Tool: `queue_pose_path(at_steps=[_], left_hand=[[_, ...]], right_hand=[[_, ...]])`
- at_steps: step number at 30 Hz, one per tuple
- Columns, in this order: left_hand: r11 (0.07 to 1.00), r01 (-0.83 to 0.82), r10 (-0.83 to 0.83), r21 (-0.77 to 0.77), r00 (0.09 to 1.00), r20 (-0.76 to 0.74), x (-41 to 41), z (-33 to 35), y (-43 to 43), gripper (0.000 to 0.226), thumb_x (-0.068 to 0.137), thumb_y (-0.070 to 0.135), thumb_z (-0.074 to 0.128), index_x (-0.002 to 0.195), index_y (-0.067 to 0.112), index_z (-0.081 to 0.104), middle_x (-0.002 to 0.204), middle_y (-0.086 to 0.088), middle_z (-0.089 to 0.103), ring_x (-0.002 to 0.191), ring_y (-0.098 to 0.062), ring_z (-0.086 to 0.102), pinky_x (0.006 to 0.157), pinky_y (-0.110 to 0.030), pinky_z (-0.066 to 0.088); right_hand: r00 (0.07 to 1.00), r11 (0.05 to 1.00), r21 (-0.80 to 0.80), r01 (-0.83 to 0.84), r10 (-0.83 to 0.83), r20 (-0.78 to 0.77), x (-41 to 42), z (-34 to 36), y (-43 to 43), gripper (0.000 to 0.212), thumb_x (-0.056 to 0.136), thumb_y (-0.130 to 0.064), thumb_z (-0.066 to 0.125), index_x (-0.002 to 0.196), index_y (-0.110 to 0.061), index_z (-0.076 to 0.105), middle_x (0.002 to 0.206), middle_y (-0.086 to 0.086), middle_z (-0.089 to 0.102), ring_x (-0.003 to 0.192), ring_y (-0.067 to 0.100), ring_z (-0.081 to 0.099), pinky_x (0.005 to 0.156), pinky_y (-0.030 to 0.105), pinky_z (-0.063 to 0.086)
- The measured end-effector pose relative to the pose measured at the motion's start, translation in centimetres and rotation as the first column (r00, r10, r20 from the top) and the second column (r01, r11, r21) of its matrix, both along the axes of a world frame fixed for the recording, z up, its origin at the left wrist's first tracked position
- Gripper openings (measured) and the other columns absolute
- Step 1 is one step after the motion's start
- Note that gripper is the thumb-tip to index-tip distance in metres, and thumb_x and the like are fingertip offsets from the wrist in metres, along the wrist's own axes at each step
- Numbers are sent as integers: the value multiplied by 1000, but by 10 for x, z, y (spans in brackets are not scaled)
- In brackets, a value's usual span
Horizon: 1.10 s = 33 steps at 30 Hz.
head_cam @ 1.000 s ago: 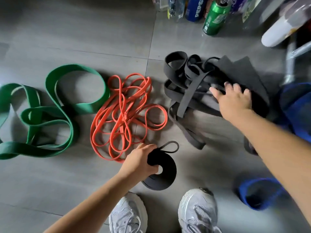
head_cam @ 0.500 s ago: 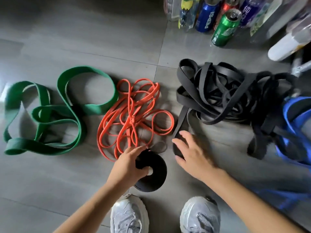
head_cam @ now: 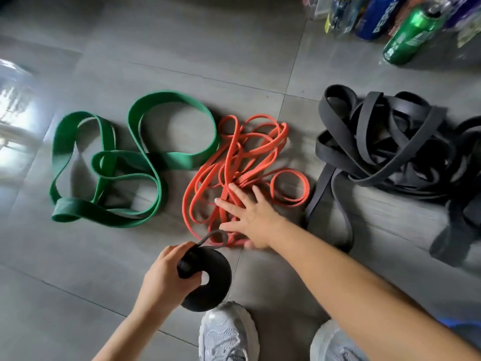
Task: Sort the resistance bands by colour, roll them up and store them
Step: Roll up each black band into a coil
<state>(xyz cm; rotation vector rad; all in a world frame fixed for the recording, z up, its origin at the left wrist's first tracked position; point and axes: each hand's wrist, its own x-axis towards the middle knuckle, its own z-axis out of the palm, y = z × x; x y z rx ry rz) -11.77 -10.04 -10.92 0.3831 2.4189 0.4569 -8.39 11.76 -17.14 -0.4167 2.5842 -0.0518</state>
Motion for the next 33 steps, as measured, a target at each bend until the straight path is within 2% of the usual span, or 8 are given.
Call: queue_pose_path(at_steps=[5, 13, 16, 20, 26, 29, 31, 33], left_hand=[[996, 74, -78, 52, 995, 66, 9, -6, 21, 64, 54, 35, 59, 118, 35, 59, 102, 20, 50, 89, -5, 53, 76, -18, 38], [884, 450, -466, 125, 871, 158, 59, -29, 75, 61, 69, 28, 64, 126, 37, 48, 121, 6, 42, 106, -18, 50, 83, -27, 48], [841, 533, -541, 95, 830, 136, 66, -39, 98, 64, 71, 31, 66, 131, 37, 45, 122, 4, 44, 111, -23, 44, 91, -31, 43], [737, 667, -670, -106, 742, 17, 59, -49, 119, 67, 76, 36, 62, 138, 37, 35, 128, 3, 44, 117, -24, 39, 89, -32, 40], [551, 795, -819, -252, 574, 21, 65, -47, 129, 63, 91, 25, 45, 145, 42, 16, 125, -8, 37, 110, -31, 40, 78, -35, 42], [507, 819, -845, -269, 534, 33, 64, -47, 130, 58, 93, 21, 42, 142, 43, 21, 129, -10, 34, 116, -33, 37, 81, -37, 45], [489, 828, -855, -276, 517, 36, 64, -47, 133, 59, 92, 19, 44, 142, 41, 23, 134, -9, 31, 119, -34, 35, 82, -38, 47], [478, 828, -860, -291, 509, 37, 66, -45, 134, 59, 93, 19, 45, 143, 40, 22, 137, -8, 29, 121, -33, 34, 81, -39, 48]], right_hand=[[997, 994, 109, -5, 13, -73, -20, 8, 45, 43, 98, -18, 33, 136, -38, 35, 158, 3, 2, 137, 43, 17, 102, 57, 26], [924, 873, 303, 381, -365, -112, -31, 34, 132, 38, 94, -21, 42, 129, -34, 48, 152, 8, 17, 133, 41, 21, 102, 51, 29], [881, 890, 27, 456, -455, 131, -26, 46, 151, 40, 84, -29, 57, 124, -31, 55, 158, -4, 6, 142, 42, -2, 106, 63, 20], [894, 841, -330, 428, -448, 17, 21, 57, 124, 28, 75, -41, 64, 94, -21, 70, 157, -6, 17, 143, 43, -2, 117, 51, 8], [832, 808, -205, 552, -549, 77, 87, 57, 119, 38, 88, -50, 51, 111, -22, 59, 158, -12, -5, 145, 27, 6, 114, 49, 18], [654, 596, -426, 681, -757, -14, 100, 60, 123, 25, 86, -33, 61, 105, -19, 66, 151, -2, 32, 131, 20, 41, 99, 42, 42], [461, 430, -526, 733, -884, -81, 113, 56, 120, 16, 84, -28, 61, 94, -17, 67, 124, -2, 54, 108, 22, 57, 84, 38, 48], [460, 435, -449, 781, -886, -58, 135, 51, 112, 20, 83, -38, 59, 90, -19, 63, 104, -2, 57, 98, 24, 57, 81, 35, 46]])
